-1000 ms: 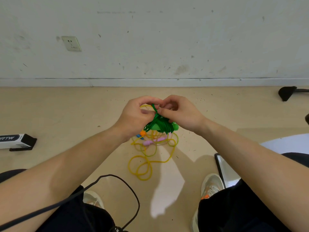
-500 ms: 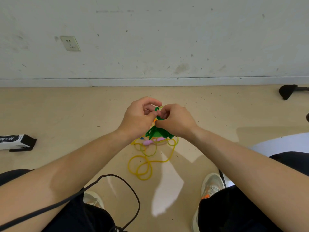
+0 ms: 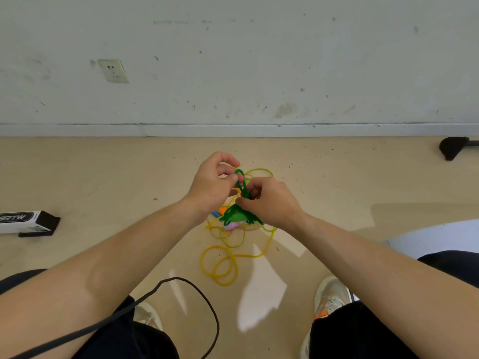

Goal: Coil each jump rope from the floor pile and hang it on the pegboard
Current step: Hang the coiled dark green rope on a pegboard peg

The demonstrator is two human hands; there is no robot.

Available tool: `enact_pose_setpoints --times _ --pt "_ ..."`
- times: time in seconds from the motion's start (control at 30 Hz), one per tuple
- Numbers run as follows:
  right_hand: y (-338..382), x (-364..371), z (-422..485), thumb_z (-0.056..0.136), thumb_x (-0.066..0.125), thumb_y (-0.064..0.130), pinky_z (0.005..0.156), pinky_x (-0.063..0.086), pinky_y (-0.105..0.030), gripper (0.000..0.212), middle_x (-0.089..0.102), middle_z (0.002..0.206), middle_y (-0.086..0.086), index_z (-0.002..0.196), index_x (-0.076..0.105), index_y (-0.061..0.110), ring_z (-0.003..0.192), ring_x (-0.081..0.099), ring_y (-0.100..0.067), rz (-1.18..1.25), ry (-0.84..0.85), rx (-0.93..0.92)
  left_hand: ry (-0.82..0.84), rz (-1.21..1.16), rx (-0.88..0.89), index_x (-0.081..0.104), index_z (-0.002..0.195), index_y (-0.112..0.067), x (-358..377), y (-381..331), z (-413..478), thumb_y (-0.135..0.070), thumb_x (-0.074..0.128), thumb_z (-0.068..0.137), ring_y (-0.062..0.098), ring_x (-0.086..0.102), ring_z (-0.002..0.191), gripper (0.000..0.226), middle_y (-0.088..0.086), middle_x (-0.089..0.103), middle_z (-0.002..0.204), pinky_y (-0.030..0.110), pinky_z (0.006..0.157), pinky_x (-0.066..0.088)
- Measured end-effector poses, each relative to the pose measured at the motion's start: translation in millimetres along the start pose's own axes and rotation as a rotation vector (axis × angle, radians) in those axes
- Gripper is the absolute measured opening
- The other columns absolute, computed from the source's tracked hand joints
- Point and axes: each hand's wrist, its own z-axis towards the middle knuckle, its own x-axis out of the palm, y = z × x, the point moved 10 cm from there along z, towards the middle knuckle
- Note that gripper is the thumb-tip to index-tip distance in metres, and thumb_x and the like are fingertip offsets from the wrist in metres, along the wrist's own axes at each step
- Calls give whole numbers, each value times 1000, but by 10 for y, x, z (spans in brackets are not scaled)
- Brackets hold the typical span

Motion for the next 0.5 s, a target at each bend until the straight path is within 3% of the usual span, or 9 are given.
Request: enact_pose_setpoints --times 0.13,0.3,0.4,0.5 --pt "69 -51 187 79 72 53 71 56 -41 26 68 77 11 79 64 28 75 66 -11 67 -27 -30 -37 26 19 55 93 -22 -70 -67 221 6 52 95 23 70 77 28 5 69 88 40 67 59" --pt "309 -172 836 73 76 55 64 49 -34 34 67 72 8 71 63 23 70 63 -12 12 18 -28 -154 111 76 55 91 -31 -254 -203 767 -2 57 94 16 70 76 29 -2 71 91 45 76 60" --pt "470 -187 1361 77 77 49 64 48 -30 27 70 75 8 74 69 23 69 63 -8 170 39 -69 -196 107 92 56 94 -28 -443 -278 1289 -6 60 94 19 71 76 23 -3 72 91 46 78 59" --pt "518 -244 1823 92 64 40 65 43 -31 29 65 69 9 74 71 19 62 54 -7 415 25 -16 -185 69 108 58 100 -19 -597 -373 1759 -4 61 94 20 71 81 16 0 73 93 40 78 60"
